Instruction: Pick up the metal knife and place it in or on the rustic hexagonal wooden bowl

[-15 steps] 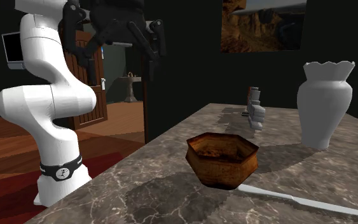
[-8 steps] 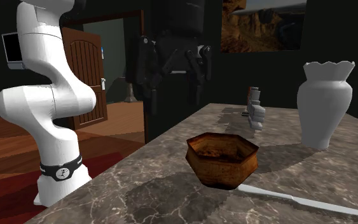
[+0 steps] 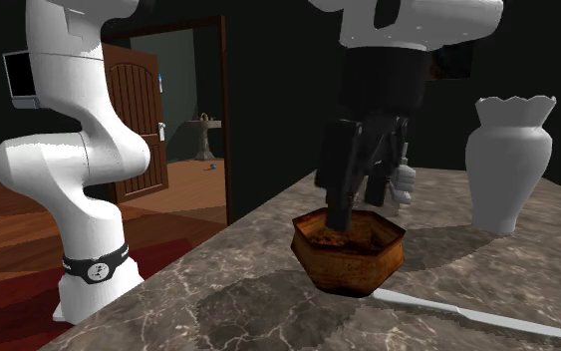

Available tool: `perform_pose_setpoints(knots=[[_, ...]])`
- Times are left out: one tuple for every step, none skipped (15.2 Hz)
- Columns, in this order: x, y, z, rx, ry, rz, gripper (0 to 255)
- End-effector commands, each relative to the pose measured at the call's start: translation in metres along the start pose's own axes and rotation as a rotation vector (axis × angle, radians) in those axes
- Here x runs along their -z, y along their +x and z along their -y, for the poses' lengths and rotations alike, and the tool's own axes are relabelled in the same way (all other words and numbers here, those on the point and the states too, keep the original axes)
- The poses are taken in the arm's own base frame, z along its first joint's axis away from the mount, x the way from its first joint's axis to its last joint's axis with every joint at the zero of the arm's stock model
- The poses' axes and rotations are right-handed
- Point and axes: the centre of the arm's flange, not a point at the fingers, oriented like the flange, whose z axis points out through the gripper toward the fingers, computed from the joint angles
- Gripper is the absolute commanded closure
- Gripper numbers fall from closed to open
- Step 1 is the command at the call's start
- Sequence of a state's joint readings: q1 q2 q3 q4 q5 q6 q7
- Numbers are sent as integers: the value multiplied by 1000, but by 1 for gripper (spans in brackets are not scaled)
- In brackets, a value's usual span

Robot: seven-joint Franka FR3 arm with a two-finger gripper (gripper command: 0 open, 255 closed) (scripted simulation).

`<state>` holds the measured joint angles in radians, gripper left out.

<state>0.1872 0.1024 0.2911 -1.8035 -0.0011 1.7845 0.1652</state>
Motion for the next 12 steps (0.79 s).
perform_pose_setpoints(knots=[[-15,20,17,30,-2,12,0],[-21,30,26,45,-3,18,0],[-27,39,34,60,-4,24,0],[-33,49,43,75,-5,30,0],[-39,58,51,90,-7,36,0],[-45,67,60,105,-8,41,0],[-51,76,69,120,-9,47,0],[-57,84,78,135,-10,53,0],[-63,93,88,150,-11,59,0],[-69,101,97,165,-13,65,0],[-76,109,106,180,-14,71,0],[-82,117,116,195,-15,77,0]])
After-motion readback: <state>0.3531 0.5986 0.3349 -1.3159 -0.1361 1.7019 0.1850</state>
